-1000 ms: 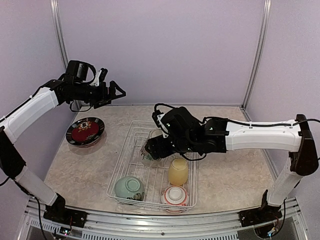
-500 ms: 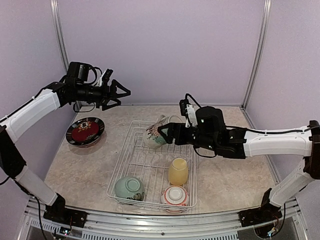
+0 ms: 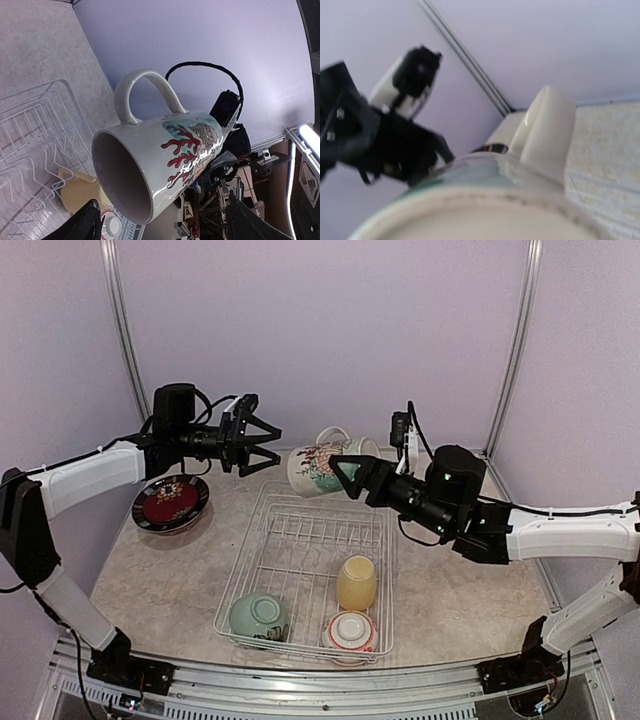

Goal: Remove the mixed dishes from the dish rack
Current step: Pass from the right arm to the left

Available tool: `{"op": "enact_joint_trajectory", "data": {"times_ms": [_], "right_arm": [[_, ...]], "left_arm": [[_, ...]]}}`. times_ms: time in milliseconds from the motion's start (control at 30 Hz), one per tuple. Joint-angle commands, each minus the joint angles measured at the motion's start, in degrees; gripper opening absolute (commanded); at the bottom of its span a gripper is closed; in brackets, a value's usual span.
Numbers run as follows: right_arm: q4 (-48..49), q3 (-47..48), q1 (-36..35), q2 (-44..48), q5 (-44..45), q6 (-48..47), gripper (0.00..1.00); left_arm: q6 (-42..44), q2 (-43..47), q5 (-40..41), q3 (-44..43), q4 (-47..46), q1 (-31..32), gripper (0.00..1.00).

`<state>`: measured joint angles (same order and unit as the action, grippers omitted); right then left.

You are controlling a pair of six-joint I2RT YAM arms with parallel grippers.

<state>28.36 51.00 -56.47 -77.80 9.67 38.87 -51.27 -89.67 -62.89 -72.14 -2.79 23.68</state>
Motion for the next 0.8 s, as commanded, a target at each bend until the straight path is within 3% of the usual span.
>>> {"op": "enact_joint_trajectory", "data": {"times_ms": [0, 200, 567, 767], "right_arm": [[14.1, 1.0, 0.9, 2.0, -0.9, -0.3, 0.0], [15.5, 2.3, 0.9, -0.2, -4.2, 0.3, 0.0], [26.7, 1.1, 1.4, -5.1, -9.0, 3.0, 0.0], [31.2, -0.1, 1.4, -6.6, -9.6, 3.6, 0.0]], "left_arm": [[-6.3, -2.2, -7.0, 1.1, -13.0, 3.8, 0.81], [-11.9, -4.4, -9.2, 2.6, -21.6, 5.6, 0.76], [-22.5, -7.3, -12.5, 3.9, -35.7, 7.8, 0.48], [-35.8, -10.3, -13.7, 4.6, -52.6, 8.1, 0.37]]}}
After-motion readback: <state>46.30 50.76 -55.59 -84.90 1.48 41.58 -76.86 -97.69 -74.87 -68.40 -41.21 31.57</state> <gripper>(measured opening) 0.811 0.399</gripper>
